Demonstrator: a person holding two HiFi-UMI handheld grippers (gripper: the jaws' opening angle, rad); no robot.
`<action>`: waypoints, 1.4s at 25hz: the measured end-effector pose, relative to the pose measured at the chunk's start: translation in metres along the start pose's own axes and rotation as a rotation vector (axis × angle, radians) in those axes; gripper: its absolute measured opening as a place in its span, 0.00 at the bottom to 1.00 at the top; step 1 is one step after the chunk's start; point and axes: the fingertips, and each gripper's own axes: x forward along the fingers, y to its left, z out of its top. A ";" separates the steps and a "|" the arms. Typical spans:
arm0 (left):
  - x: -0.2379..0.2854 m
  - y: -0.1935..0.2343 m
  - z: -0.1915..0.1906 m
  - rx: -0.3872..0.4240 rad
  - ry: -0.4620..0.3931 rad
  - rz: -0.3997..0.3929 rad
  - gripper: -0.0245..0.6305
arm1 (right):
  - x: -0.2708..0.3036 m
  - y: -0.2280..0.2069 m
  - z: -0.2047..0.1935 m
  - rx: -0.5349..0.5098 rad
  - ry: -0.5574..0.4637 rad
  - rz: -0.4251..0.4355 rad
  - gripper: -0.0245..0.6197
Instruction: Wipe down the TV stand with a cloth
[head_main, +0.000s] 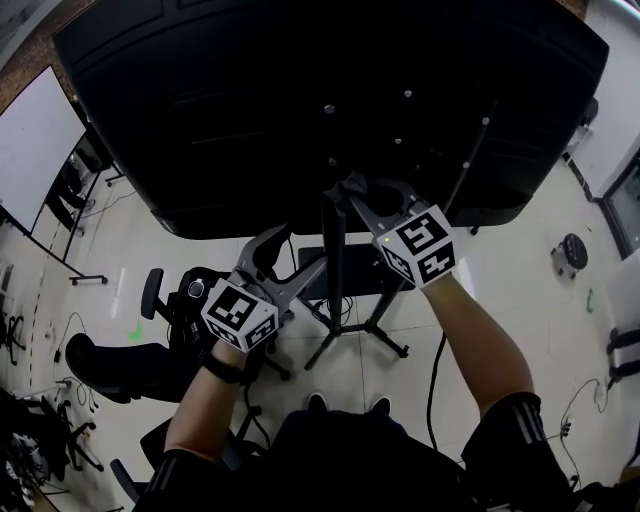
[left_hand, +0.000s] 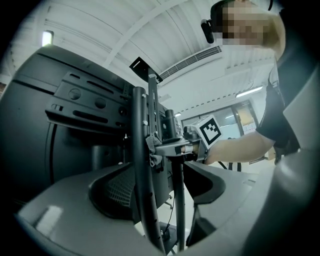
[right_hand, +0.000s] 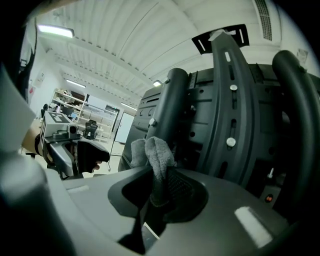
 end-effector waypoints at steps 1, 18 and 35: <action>0.000 0.000 -0.003 -0.006 0.004 0.000 0.53 | 0.000 0.002 -0.003 -0.005 0.005 -0.002 0.13; -0.001 -0.004 -0.077 -0.086 0.128 -0.019 0.54 | 0.016 0.044 -0.098 0.039 0.156 0.052 0.15; 0.001 -0.005 -0.214 -0.229 0.302 0.006 0.54 | 0.033 0.093 -0.249 0.197 0.333 0.144 0.15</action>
